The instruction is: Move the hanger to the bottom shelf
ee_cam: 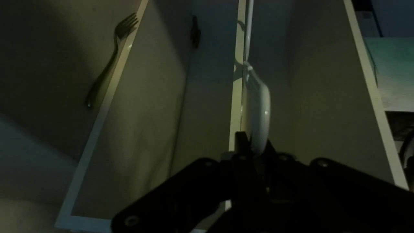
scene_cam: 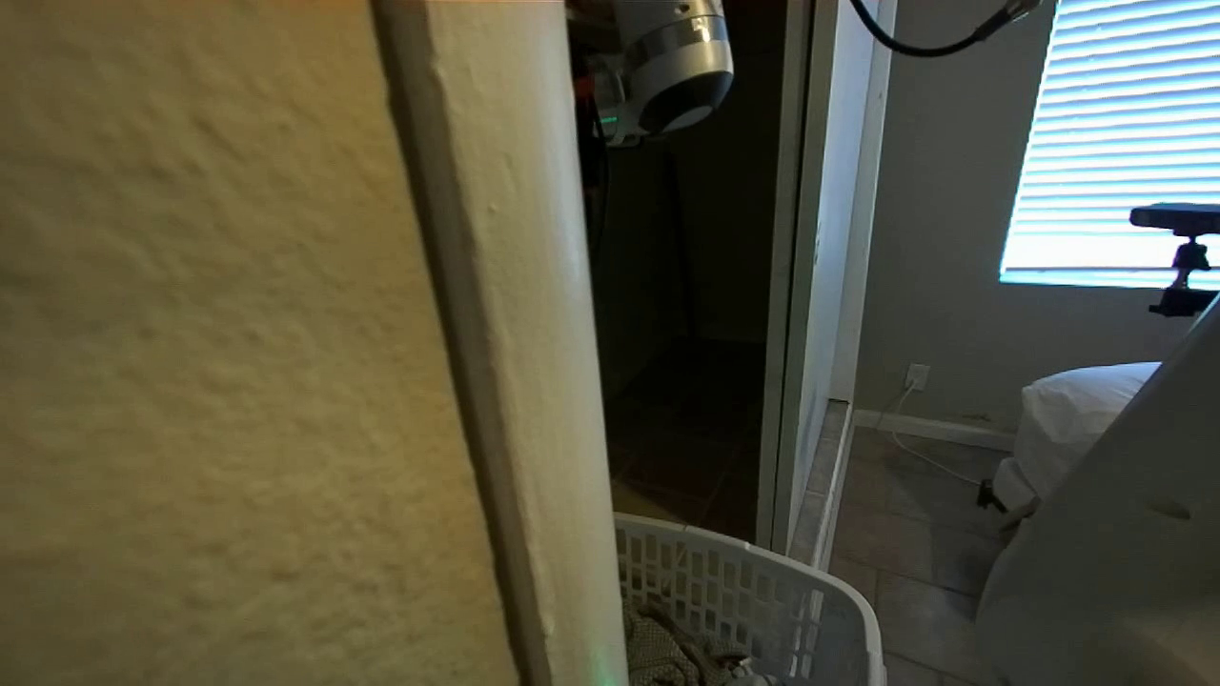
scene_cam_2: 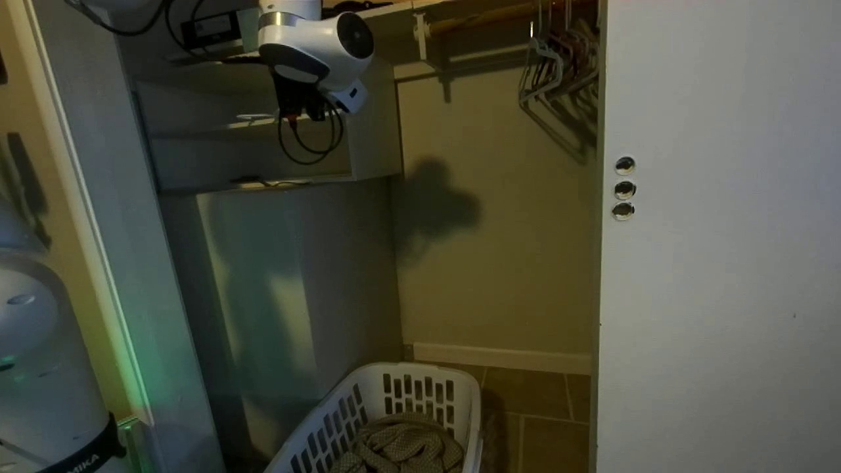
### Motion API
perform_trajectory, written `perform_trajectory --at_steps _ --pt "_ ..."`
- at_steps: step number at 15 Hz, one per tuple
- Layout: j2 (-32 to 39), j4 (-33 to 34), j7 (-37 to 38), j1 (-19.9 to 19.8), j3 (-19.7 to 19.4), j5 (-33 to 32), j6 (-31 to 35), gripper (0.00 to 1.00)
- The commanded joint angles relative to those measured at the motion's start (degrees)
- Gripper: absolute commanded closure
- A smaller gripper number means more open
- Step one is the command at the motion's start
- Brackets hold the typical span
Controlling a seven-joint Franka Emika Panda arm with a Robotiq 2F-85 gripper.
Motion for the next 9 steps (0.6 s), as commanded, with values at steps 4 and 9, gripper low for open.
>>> perform_trajectory --at_steps 4,9 --pt "-3.02 -6.89 -5.7 -4.74 -3.36 -1.32 -13.94 0.97" --pt "-2.19 -8.48 -10.28 -7.13 -4.75 -1.47 -21.0 0.97"
